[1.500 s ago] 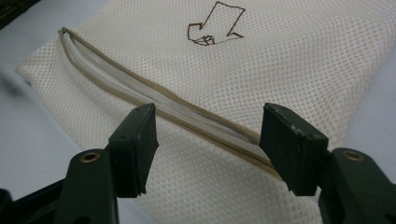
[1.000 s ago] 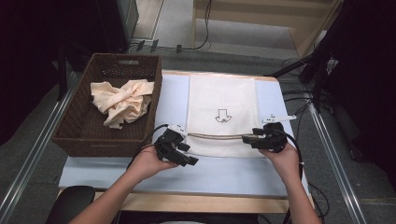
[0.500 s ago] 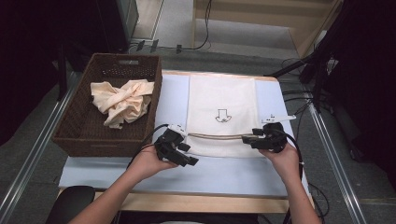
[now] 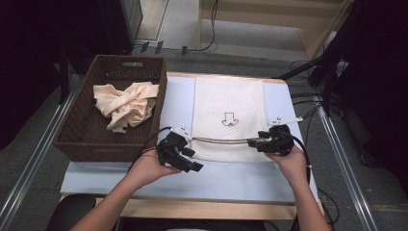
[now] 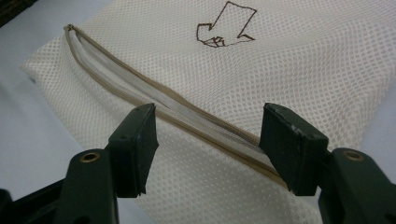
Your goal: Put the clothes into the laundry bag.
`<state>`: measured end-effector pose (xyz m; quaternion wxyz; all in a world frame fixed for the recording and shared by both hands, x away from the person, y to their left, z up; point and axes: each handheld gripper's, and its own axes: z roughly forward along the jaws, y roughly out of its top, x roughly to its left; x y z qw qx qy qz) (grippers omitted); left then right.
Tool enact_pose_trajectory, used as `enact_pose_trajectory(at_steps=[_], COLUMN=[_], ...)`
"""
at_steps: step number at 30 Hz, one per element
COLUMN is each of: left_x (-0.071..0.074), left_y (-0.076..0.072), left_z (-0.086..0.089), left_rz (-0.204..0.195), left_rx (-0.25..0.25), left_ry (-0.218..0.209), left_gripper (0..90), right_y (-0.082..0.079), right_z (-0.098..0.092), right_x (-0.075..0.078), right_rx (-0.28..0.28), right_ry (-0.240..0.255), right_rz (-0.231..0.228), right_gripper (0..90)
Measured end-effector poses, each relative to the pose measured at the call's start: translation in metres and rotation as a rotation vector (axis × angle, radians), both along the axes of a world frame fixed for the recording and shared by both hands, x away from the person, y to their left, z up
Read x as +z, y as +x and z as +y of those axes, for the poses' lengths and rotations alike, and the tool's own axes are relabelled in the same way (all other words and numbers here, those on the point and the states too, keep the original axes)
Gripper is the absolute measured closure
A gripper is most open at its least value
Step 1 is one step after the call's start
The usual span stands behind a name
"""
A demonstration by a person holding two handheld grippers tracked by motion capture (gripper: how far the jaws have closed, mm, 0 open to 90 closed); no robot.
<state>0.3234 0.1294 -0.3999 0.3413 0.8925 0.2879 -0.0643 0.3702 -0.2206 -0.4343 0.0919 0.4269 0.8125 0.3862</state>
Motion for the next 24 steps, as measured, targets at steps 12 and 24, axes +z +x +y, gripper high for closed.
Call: enact_pose_trajectory(at_steps=[12, 24], left_x=[0.020, 0.042], left_y=[-0.009, -0.007], left_z=[0.006, 0.026], left_rz=[-0.007, -0.032], left_rx=[-0.022, 0.007], left_ry=[0.026, 0.004], left_gripper=[34.5, 34.5], right_y=[0.004, 0.006], right_z=[0.006, 0.007], right_x=[0.001, 0.000], right_rx=[0.013, 0.021], right_ry=[-0.004, -0.007], right_rz=[0.007, 0.009], right_gripper=[38.4, 39.0])
